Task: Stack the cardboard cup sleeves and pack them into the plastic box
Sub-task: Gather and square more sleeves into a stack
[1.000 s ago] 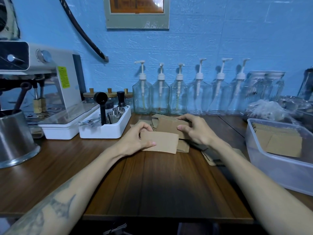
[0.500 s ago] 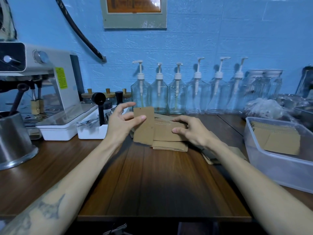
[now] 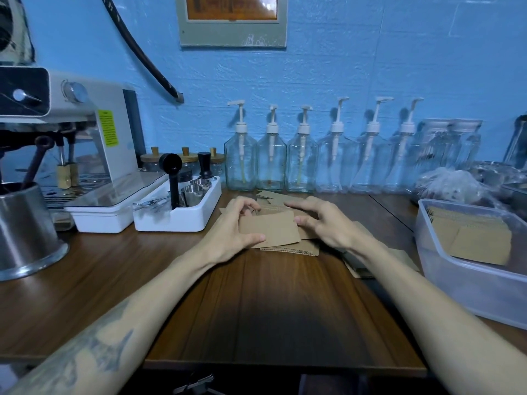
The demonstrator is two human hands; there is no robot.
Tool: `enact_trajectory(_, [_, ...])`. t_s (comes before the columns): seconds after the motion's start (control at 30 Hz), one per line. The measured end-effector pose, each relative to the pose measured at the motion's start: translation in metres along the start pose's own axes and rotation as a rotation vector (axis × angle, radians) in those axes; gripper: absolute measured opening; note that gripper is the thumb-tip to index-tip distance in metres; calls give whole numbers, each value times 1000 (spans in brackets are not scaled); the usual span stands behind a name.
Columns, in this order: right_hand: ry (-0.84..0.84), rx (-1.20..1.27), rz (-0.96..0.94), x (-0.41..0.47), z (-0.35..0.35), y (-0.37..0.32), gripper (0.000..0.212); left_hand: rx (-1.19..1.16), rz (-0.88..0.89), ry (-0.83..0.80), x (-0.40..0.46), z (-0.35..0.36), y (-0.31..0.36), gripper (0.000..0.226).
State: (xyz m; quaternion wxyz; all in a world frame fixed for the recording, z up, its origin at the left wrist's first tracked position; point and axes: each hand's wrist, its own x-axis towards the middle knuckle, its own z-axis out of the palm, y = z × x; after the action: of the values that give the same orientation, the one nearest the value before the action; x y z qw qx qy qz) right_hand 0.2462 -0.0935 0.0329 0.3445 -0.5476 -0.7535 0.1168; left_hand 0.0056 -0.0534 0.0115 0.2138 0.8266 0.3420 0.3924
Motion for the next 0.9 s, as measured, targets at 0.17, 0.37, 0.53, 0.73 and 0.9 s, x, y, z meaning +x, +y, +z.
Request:
enact_trajectory(0.17, [-36, 21, -11, 2, 8, 0, 42, -6, -44, -17, 1, 9, 0, 87])
enact_trajectory(0.37, [-16, 302, 91, -1, 16, -15, 50, -15, 9, -9, 5, 14, 1, 88])
enact_trajectory(0.53, [-47, 224, 34, 1, 20, -17, 53, 53, 66, -42, 3, 16, 4, 74])
enact_trajectory(0.73, [-6, 37, -72, 1, 14, -4, 52, 42, 13, 10, 4, 11, 4, 62])
enact_trajectory(0.9, [-32, -48, -56, 3, 16, -3, 57, -71, -41, -33, 3, 12, 0, 63])
